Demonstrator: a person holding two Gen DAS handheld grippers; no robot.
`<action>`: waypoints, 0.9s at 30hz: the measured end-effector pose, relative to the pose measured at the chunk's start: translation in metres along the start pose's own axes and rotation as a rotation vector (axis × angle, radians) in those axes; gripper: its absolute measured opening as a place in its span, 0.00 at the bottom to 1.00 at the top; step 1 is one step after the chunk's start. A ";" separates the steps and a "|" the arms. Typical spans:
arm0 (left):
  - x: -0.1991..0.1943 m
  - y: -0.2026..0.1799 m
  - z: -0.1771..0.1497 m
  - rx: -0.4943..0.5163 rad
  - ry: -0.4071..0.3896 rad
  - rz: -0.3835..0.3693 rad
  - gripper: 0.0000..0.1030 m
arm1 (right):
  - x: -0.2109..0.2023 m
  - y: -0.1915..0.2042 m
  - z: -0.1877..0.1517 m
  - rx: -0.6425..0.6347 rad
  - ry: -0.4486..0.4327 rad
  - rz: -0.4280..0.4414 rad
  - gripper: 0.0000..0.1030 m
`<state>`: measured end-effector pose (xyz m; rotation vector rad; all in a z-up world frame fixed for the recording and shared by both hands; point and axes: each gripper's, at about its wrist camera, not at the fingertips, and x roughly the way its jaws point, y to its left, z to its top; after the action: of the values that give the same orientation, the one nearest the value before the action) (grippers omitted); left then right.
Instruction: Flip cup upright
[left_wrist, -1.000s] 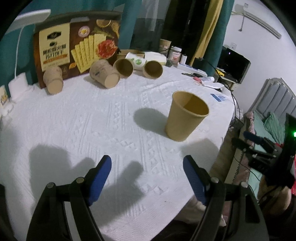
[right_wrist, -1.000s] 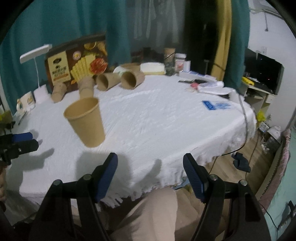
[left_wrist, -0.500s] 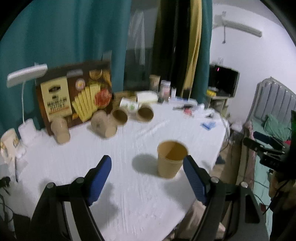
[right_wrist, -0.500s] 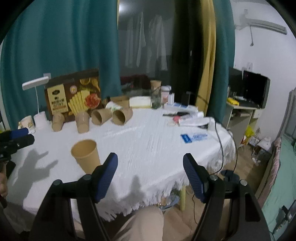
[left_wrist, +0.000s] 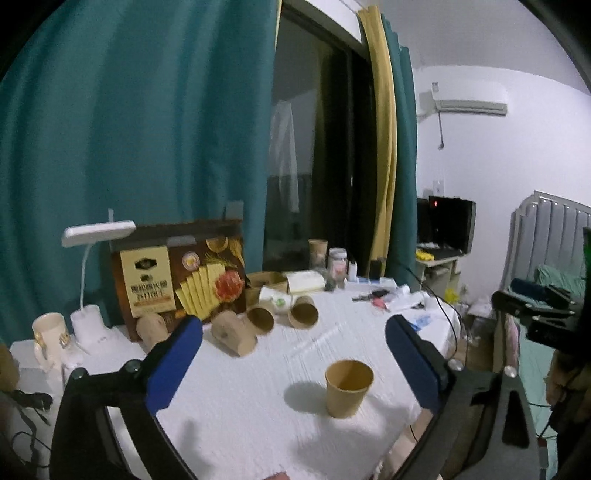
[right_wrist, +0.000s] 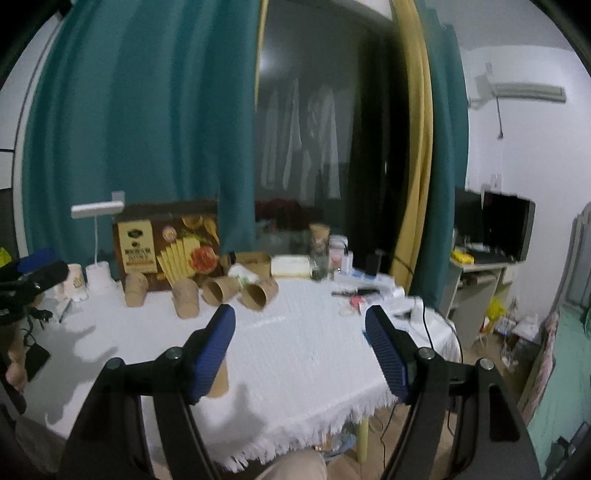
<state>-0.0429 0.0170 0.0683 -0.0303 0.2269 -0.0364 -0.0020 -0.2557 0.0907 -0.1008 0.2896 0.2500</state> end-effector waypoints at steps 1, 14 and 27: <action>-0.002 0.002 0.001 0.000 -0.008 0.001 0.97 | -0.003 0.003 0.003 -0.003 -0.009 0.003 0.69; -0.019 0.033 -0.007 -0.049 -0.061 0.075 1.00 | 0.000 0.042 0.006 -0.013 -0.015 0.092 0.69; -0.003 0.044 -0.020 -0.055 -0.040 0.107 1.00 | 0.040 0.050 -0.006 -0.008 0.046 0.120 0.69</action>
<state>-0.0485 0.0609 0.0482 -0.0736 0.1890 0.0765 0.0202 -0.1993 0.0703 -0.0976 0.3407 0.3685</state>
